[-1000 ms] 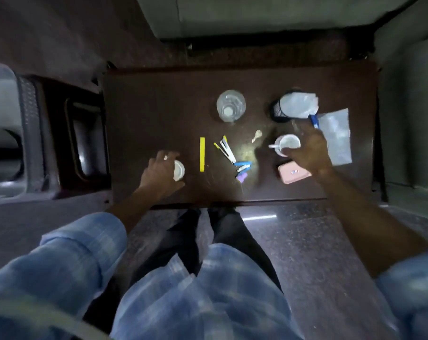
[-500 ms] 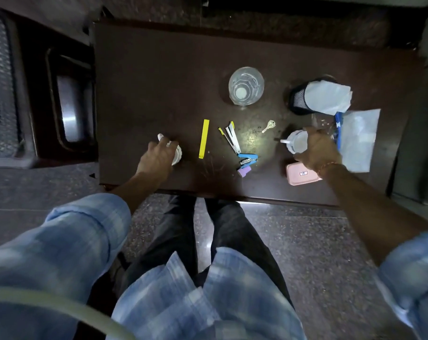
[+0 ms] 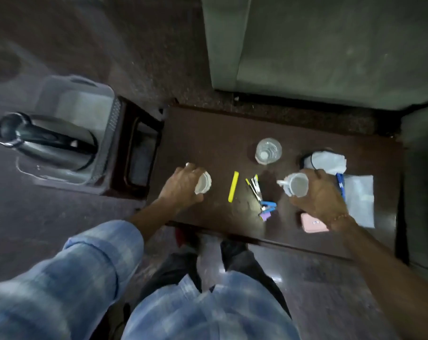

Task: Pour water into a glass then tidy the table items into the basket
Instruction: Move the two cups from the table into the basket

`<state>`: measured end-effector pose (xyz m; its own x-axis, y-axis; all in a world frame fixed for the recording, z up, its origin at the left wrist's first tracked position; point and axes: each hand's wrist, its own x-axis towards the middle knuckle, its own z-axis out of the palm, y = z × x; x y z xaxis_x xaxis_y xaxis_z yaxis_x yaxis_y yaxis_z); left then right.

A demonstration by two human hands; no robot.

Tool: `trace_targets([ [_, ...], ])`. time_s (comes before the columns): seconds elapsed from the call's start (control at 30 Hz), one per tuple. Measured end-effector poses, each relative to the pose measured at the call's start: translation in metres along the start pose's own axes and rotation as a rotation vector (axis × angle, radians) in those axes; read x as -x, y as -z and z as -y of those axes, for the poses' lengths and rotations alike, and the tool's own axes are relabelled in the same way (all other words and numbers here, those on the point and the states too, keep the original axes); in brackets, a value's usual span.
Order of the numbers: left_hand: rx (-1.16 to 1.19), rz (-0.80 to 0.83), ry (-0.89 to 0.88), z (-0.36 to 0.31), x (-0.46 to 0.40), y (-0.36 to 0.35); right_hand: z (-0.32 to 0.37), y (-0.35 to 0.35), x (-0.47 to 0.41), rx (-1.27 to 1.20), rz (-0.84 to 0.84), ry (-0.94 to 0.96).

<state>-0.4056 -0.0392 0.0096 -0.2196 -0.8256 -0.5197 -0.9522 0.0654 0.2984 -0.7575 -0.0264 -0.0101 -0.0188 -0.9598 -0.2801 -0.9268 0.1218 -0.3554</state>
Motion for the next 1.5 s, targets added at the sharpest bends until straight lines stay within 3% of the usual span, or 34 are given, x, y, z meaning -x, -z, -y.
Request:
trace_targets([
  [0.33,0.021,-0.289,-0.088,0.092,0.064,0.138,0.219,0.061,0.011,-0.066,-0.218,0.093],
  [0.53,0.106,-0.409,0.005,0.157,0.085,0.209,0.345,0.083,-0.006,-0.117,-0.170,0.208],
  [0.77,0.156,-0.491,0.187,0.229,0.078,0.265,0.448,0.061,-0.071,-0.166,-0.095,0.379],
  [0.93,0.225,-0.470,0.304,0.292,0.061,0.281,0.511,0.031,-0.109,-0.098,-0.008,0.396],
  [1.17,0.286,-0.351,0.299,0.385,0.000,0.280,0.577,-0.039,-0.159,0.009,0.112,0.303],
  [1.3,0.322,-0.294,0.292,0.427,-0.038,0.268,0.603,-0.082,-0.184,0.045,0.201,0.194],
  [1.5,0.382,-0.237,0.317,0.463,-0.088,0.234,0.620,-0.141,-0.212,0.126,0.207,0.133],
])
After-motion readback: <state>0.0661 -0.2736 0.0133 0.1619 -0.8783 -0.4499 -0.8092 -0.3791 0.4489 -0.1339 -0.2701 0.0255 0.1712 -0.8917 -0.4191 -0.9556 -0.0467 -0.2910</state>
